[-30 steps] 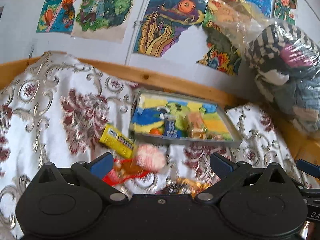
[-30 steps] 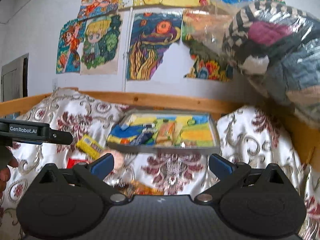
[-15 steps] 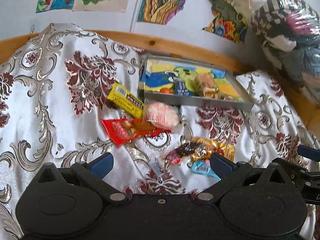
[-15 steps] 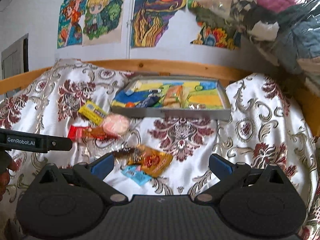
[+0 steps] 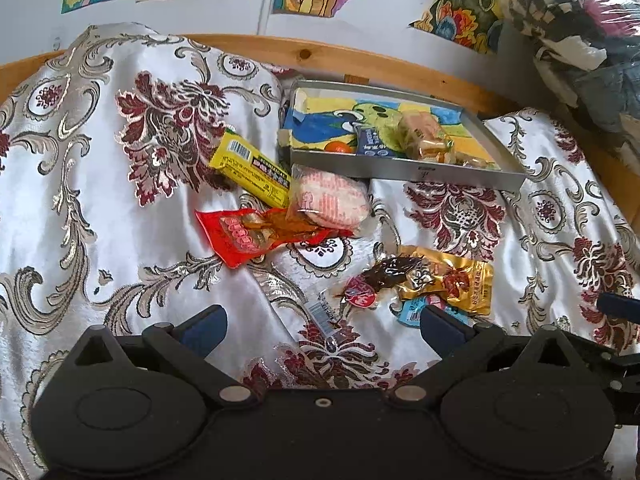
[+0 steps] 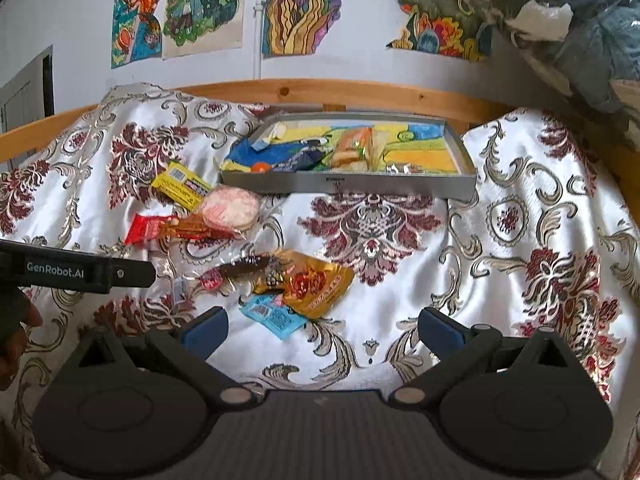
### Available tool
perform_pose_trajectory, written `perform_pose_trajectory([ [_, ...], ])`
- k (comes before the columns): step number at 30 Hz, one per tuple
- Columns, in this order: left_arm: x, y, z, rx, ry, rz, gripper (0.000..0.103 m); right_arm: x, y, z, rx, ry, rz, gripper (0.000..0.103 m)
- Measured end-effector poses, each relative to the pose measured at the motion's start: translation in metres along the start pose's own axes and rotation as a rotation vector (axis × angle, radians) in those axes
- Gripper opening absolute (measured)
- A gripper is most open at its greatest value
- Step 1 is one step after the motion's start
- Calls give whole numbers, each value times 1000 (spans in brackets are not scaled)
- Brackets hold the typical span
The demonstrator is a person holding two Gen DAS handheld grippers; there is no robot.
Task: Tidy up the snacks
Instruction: 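Lower the right tool onto the gold duck-snack bag and close it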
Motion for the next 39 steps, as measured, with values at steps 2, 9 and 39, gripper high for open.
perform_pose_trajectory([
  [2,-1,-4,0,1,-6,-4,102,-2,-5,0,0,-3,-14,103],
  [9,-1,-20,2,-7,-31,-26,102,-9,-20,3,-1,-10,-55,103],
  [39,17,-92,9,-141,-281,-62,102,22,-128,-29,158,524,-60,94],
])
Point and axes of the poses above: each gripper's, at about its wrist camera, not at the fingertips, and y roughly against the way its jaws point, z to its right, x to its top, the point moved 2 cm from there along -y, roughly the way its jaws point, and after that the axes turned 2 degrees about -x, right-handed, at the moved point
